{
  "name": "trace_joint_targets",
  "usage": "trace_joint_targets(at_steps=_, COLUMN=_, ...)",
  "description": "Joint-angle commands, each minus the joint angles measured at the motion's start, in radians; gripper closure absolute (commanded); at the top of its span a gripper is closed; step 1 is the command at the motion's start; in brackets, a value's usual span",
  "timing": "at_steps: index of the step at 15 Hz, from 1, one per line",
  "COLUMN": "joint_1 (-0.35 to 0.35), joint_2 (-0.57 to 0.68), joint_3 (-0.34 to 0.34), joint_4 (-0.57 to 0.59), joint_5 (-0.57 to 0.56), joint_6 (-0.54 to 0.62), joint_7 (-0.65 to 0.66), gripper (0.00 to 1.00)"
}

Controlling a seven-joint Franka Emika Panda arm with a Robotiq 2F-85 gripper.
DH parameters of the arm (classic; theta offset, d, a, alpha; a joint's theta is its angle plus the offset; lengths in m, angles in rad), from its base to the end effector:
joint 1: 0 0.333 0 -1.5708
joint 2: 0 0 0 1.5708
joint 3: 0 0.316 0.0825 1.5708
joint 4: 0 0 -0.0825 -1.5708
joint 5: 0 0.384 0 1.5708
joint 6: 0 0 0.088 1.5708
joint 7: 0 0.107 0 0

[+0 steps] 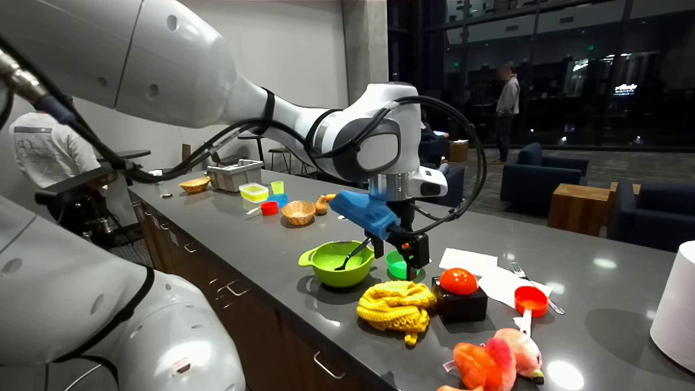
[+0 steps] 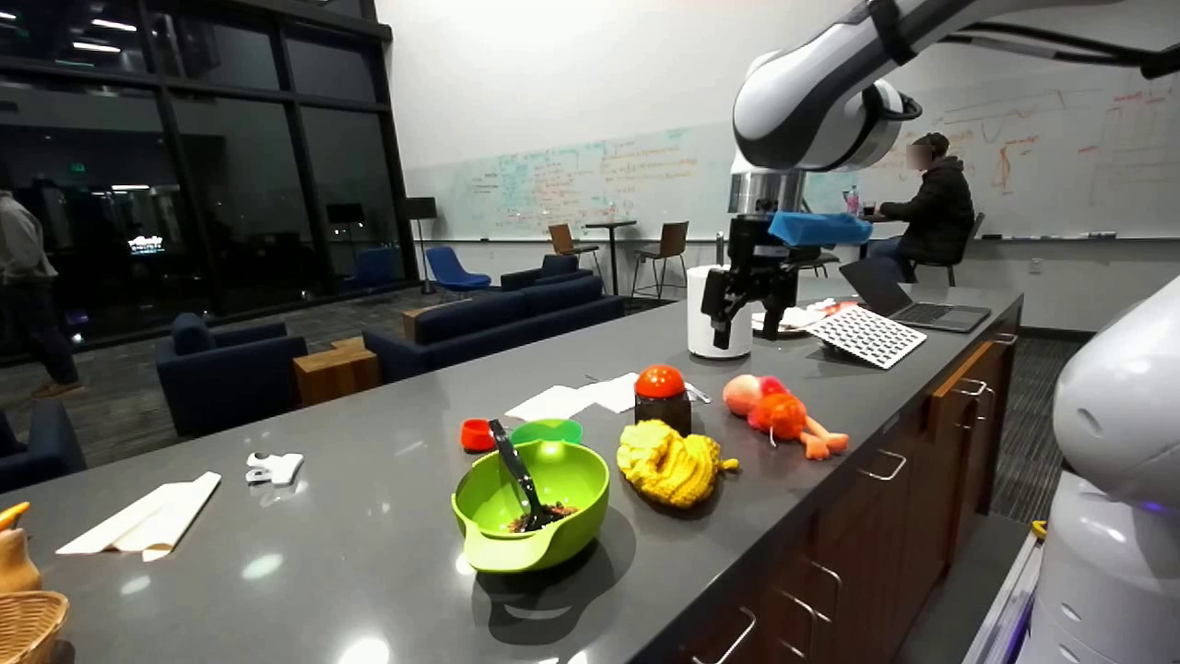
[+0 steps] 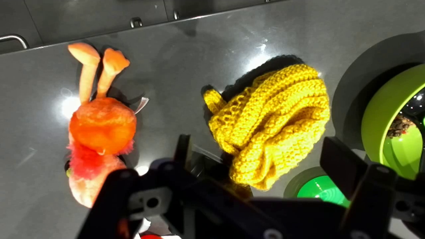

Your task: Fold the yellow cloth in half from left to right.

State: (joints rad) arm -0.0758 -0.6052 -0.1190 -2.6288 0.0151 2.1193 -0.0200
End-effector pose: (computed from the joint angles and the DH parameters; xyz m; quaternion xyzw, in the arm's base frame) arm 0.3609 -0.0705 0.4465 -0.9948 0.0819 -0.0497 0.0357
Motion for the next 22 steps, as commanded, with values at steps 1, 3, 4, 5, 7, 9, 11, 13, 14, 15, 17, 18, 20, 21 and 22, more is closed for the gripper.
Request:
trace_joint_targets(at_steps=1, joint_1=-0.008, joint_2=0.001, joint_3=0.007, joint_4=0.002, joint_5=0.005, joint_6=-0.003, joint_7=-0.004, gripper=0.00)
trace_joint_targets(at_steps=3, joint_1=-0.003, joint_2=0.014, joint_3=0.014, joint_4=0.004, joint_5=0.008, joint_6=0.009, joint_7=0.002, gripper=0.00)
trace_joint_targets(at_steps=4, joint_1=0.005, joint_2=0.035, joint_3=0.025, joint_4=0.009, joint_5=0.011, joint_6=0.022, joint_7=0.009, gripper=0.00)
trace_joint_targets(at_steps=5, joint_1=0.011, joint_2=0.051, joint_3=0.040, joint_4=0.013, joint_5=0.012, joint_6=0.037, joint_7=0.025, gripper=0.00)
trace_joint_targets(at_steps=7, joint_1=0.026, joint_2=0.092, joint_3=0.077, joint_4=0.023, joint_5=0.019, joint_6=0.079, joint_7=0.067, gripper=0.00)
trace_joint_targets(at_steps=9, joint_1=0.040, joint_2=0.140, joint_3=0.113, joint_4=0.037, joint_5=0.022, joint_6=0.127, joint_7=0.108, gripper=0.00)
trace_joint_targets(at_steps=11, joint_1=0.051, joint_2=0.195, joint_3=0.153, joint_4=0.060, joint_5=0.018, joint_6=0.174, joint_7=0.169, gripper=0.00)
trace_joint_targets(at_steps=13, joint_1=0.054, joint_2=0.267, joint_3=0.199, joint_4=0.099, joint_5=-0.004, joint_6=0.202, joint_7=0.249, gripper=0.00)
trace_joint_targets(at_steps=14, joint_1=0.054, joint_2=0.298, joint_3=0.220, joint_4=0.119, joint_5=-0.019, joint_6=0.205, joint_7=0.288, gripper=0.00)
trace_joint_targets(at_steps=15, joint_1=0.057, joint_2=0.340, joint_3=0.235, joint_4=0.141, joint_5=-0.029, joint_6=0.210, joint_7=0.314, gripper=0.00)
trace_joint_targets(at_steps=17, joint_1=0.064, joint_2=0.412, joint_3=0.253, joint_4=0.186, joint_5=-0.047, joint_6=0.198, joint_7=0.356, gripper=0.00)
trace_joint_targets(at_steps=18, joint_1=0.068, joint_2=0.445, joint_3=0.258, joint_4=0.206, joint_5=-0.056, joint_6=0.198, joint_7=0.370, gripper=0.00)
trace_joint_targets(at_steps=20, joint_1=0.080, joint_2=0.511, joint_3=0.255, joint_4=0.245, joint_5=-0.062, joint_6=0.193, joint_7=0.376, gripper=0.00)
trace_joint_targets(at_steps=21, joint_1=0.084, joint_2=0.541, joint_3=0.250, joint_4=0.261, joint_5=-0.067, joint_6=0.195, joint_7=0.375, gripper=0.00)
trace_joint_targets(at_steps=22, joint_1=0.089, joint_2=0.566, joint_3=0.245, joint_4=0.277, joint_5=-0.065, joint_6=0.194, joint_7=0.368, gripper=0.00)
